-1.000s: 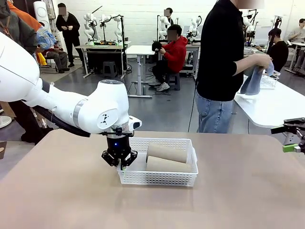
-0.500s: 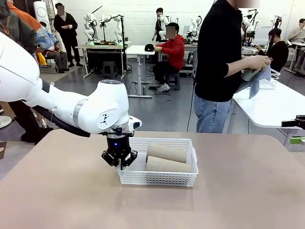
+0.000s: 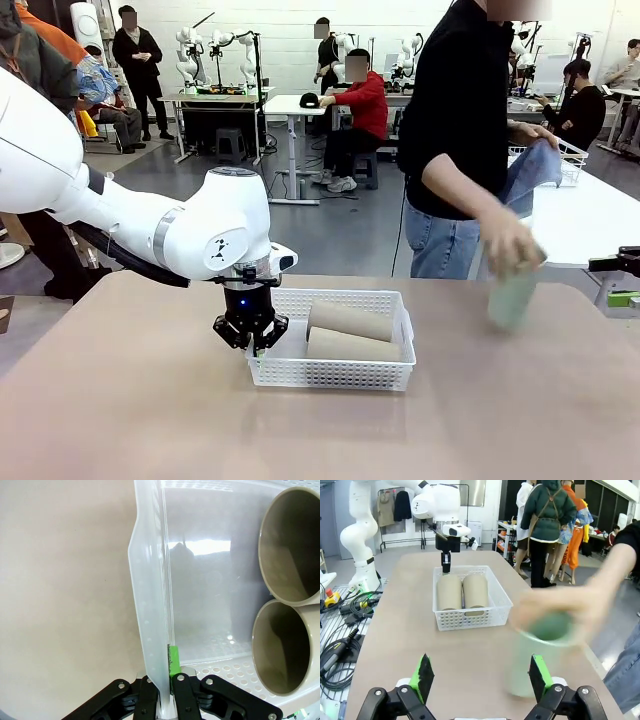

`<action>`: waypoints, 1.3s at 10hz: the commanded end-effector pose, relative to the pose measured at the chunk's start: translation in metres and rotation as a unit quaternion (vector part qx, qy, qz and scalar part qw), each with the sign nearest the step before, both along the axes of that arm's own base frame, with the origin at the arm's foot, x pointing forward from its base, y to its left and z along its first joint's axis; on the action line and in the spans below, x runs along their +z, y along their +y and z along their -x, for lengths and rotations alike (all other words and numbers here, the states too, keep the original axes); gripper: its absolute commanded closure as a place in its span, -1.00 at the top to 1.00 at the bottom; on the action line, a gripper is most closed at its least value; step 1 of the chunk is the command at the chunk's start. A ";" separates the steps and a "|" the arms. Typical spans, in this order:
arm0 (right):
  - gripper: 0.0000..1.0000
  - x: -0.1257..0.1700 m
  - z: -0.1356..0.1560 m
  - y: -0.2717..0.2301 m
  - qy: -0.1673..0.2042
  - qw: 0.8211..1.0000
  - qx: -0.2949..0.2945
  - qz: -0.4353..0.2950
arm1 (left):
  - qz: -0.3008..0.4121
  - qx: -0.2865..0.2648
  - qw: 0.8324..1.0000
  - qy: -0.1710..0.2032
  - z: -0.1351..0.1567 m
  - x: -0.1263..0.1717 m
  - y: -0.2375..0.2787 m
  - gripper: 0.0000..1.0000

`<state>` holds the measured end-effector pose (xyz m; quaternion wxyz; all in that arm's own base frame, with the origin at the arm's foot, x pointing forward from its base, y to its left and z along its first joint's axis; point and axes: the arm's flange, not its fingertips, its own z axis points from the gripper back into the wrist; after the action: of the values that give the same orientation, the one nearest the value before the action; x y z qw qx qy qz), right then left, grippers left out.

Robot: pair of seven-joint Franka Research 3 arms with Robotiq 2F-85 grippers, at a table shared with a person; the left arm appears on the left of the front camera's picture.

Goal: Clean and organize the cups into the basket.
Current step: Pick up the Reusable plastic cup from the right side of the table and stack it inside the Organizing basket in the center of the table.

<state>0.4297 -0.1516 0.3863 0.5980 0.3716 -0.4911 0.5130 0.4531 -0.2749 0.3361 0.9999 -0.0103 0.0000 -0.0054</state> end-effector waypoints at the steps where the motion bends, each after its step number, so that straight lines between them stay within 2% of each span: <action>1: 1.00 -0.002 0.002 0.000 0.001 1.000 0.000 0.007 | 0.003 -0.003 1.000 -0.001 0.002 -0.002 0.003 -1.00; 11: 1.00 0.000 0.000 0.000 0.000 1.000 0.000 0.000 | 0.003 -0.003 1.000 -0.001 0.002 -0.002 0.003 -1.00; 12: 1.00 -0.021 -0.007 -0.001 0.019 1.000 0.018 0.015 | 0.003 -0.003 1.000 -0.001 0.002 -0.002 0.003 -1.00; 13: 1.00 -0.045 -0.022 0.003 0.033 0.999 0.013 0.018 | 0.003 -0.003 1.000 -0.001 0.002 -0.002 0.003 -1.00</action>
<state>0.4352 -0.1487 0.3650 0.6062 0.3819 -0.4758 0.5102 0.4531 -0.2749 0.3361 0.9999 -0.0103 0.0000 -0.0054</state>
